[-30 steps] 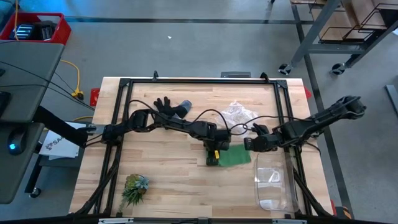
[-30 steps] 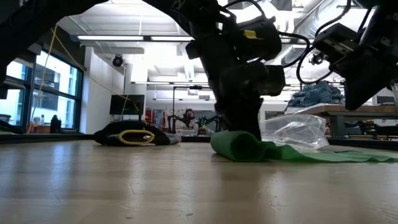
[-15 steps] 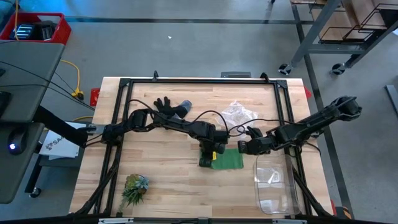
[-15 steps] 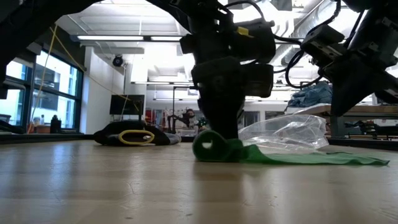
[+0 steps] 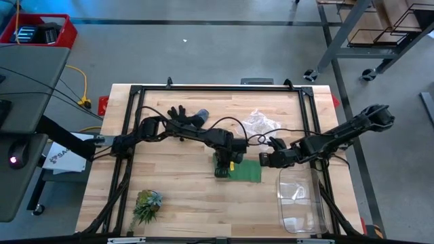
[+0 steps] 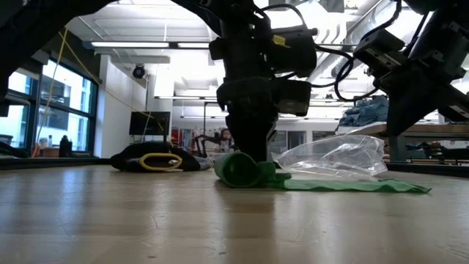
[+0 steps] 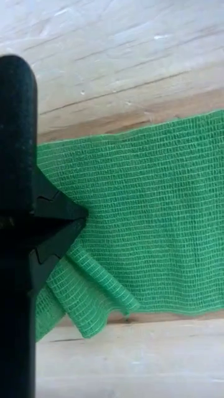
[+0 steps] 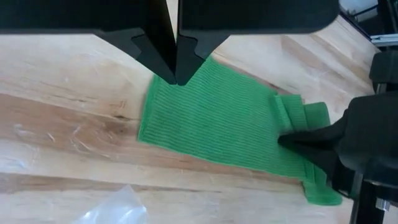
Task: Roll bandage
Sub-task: Roll the green bandage
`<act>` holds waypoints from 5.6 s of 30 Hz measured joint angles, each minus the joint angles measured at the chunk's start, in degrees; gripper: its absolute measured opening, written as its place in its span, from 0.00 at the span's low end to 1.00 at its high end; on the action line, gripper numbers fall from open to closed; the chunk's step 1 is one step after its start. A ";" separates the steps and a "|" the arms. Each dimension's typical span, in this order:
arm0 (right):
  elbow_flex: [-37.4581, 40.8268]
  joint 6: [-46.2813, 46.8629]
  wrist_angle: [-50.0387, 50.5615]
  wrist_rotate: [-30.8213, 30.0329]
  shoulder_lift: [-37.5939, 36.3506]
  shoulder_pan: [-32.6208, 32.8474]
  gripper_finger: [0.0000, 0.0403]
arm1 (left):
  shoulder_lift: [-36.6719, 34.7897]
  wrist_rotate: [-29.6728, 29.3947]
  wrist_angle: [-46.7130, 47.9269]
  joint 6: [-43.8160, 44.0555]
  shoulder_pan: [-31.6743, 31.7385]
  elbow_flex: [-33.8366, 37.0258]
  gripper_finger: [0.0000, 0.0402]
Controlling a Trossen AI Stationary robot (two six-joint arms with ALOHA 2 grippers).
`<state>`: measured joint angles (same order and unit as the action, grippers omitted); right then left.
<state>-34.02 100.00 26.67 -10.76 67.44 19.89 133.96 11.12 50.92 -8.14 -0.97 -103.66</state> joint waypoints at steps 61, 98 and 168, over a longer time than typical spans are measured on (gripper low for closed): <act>-2.65 -19.19 -31.65 12.15 20.51 -13.68 0.00 | -51.49 -17.56 -25.58 20.19 -5.51 52.23 0.00; -7.28 -16.43 -11.97 12.68 22.85 -11.59 0.00 | -60.12 -14.98 -36.76 28.66 -5.99 63.40 0.00; -7.06 -12.82 -2.56 12.01 19.49 -7.59 0.00 | -44.73 -10.32 -47.94 28.92 -7.67 63.74 0.00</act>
<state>-41.08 87.18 24.11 1.26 86.93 12.29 89.23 0.80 2.98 20.78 -8.64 -39.92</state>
